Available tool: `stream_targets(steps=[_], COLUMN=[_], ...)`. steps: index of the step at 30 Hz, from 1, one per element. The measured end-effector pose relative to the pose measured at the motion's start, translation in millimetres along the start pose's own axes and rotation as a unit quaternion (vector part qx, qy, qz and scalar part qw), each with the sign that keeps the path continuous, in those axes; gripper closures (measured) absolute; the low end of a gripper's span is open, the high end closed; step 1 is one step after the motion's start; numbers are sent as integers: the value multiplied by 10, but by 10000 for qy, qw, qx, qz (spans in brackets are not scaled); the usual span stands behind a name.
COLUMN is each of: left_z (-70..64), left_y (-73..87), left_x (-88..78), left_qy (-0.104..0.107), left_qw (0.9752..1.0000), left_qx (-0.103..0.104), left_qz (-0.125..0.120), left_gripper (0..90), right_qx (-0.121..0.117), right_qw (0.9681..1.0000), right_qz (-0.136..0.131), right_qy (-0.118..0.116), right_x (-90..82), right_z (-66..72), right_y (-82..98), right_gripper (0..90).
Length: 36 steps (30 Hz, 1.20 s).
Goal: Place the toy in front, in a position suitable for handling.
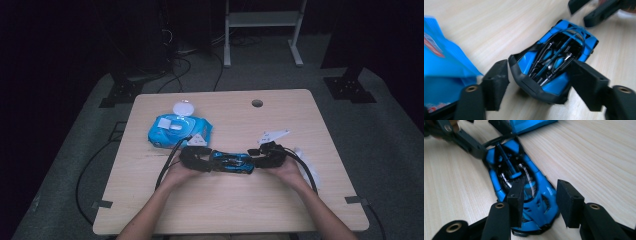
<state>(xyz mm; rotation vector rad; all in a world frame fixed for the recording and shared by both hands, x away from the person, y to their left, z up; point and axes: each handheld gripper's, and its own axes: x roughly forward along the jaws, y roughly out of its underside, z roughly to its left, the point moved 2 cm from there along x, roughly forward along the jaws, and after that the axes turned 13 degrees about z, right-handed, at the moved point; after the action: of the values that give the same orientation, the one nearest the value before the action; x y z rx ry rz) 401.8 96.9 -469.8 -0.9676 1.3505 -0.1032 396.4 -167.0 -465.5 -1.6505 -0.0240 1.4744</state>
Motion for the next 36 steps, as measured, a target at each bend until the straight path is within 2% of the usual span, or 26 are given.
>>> stream_targets(steps=[3,10,11,15,22,36], left_z=[-40,-65,-76,-80,-105,-94], left_y=[9,48,59,105,182,316], left_x=[22,1,-22,-99,-181,-304], left_qy=[-65,-116,-143,-219,-290,-363], left_qw=[9994,9995,9995,9990,9990,9990], left_qx=[248,259,278,355,338,232], left_qz=[228,115,69,134,101,128], left_gripper=[335,283,283,246,209,180], right_qx=[-20,99,142,298,489,580], right_qw=[10000,9999,9999,9995,9988,9982], right_qz=[55,55,73,-6,-70,-71], right_qy=[29,-33,-57,-71,38,97], right_x=[26,-20,-44,-201,-386,-577], right_z=[30,-6,-14,-62,-106,-113], right_y=[23,83,93,184,362,526], right_gripper=[573,517,499,447,405,375])
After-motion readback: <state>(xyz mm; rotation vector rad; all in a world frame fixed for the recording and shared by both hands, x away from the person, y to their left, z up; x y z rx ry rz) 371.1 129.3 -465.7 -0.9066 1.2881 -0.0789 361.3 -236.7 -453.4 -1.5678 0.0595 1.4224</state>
